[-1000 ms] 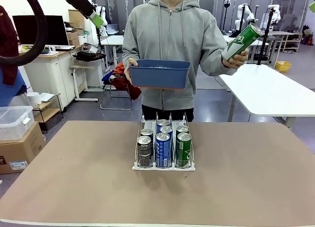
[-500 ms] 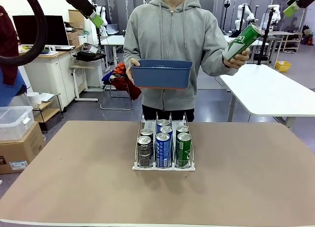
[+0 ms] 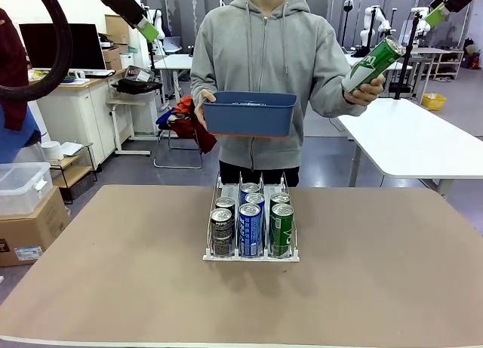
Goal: Fill the beverage cans into the dispenser.
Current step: Pick up the Sprite handed by the human.
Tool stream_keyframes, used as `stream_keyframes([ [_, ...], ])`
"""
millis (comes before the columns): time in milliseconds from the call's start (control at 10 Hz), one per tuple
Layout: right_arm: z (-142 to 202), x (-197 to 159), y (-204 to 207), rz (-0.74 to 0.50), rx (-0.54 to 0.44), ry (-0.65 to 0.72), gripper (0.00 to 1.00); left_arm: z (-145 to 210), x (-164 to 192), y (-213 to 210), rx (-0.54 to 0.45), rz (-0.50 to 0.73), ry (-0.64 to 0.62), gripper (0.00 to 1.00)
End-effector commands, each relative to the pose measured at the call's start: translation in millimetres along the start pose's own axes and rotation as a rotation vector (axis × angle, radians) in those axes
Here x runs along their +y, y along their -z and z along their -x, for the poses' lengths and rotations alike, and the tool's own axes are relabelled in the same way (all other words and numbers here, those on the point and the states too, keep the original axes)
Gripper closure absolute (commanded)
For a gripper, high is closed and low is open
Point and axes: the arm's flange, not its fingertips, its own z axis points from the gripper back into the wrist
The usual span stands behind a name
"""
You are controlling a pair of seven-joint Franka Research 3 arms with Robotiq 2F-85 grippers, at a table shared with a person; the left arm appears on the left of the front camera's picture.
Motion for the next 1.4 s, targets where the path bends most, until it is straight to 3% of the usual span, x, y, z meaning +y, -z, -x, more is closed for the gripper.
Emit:
stream_keyframes([
  [0,2.5,2.4,-1.0,-0.008,-0.007,-0.002,0.00,1.7,1.2,-0.2,-0.001,0.003,-0.004,0.00],
  [1300,2.5,2.4,-1.0,-0.008,-0.007,-0.002,0.00,1.7,1.2,-0.2,-0.001,0.003,-0.004,0.00],
])
